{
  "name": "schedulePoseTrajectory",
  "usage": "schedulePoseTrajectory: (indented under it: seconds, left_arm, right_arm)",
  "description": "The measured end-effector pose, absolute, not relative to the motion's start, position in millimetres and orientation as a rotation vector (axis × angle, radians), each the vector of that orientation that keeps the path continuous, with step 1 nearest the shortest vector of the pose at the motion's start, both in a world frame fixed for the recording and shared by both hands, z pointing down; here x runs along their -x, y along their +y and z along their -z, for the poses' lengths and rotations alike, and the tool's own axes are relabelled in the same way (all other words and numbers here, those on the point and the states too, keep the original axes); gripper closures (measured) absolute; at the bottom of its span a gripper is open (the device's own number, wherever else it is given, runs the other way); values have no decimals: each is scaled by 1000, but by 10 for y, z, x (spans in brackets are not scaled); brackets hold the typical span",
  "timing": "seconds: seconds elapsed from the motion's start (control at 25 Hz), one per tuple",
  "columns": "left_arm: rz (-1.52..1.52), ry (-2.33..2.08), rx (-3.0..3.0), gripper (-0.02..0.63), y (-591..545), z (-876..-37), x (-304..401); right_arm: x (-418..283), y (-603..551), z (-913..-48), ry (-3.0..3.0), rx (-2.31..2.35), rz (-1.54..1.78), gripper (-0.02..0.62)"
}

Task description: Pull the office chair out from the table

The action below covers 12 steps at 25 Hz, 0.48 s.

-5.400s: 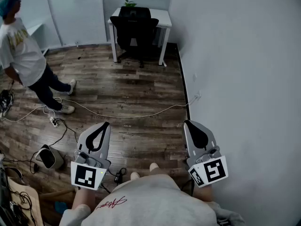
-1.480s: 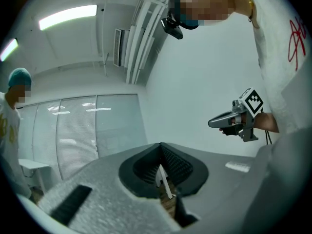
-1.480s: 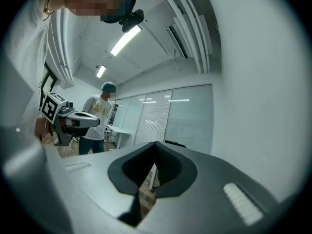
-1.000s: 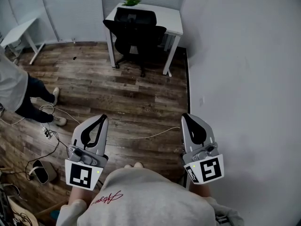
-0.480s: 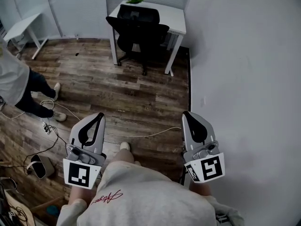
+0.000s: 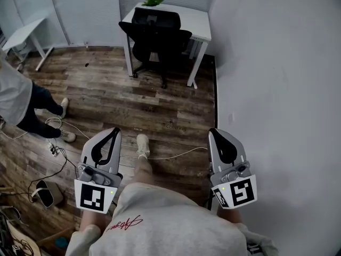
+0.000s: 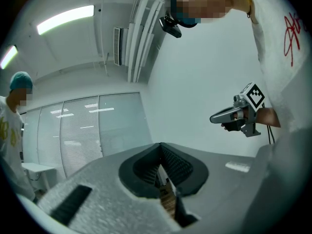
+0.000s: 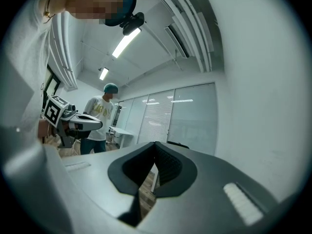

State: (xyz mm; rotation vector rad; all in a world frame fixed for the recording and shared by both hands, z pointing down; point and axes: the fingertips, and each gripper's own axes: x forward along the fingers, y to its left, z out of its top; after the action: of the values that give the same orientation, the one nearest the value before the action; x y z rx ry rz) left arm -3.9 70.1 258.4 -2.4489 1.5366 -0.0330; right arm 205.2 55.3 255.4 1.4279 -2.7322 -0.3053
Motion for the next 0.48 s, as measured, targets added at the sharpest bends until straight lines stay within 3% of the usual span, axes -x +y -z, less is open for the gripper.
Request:
schedulePoseTrajectory:
  seconds: [0.48]
  left_arm:
    - [47,1450,2464,611,-222,-2629,94]
  right_arm:
    - [-1959,-261,-2603,-2706,-1470,338,592]
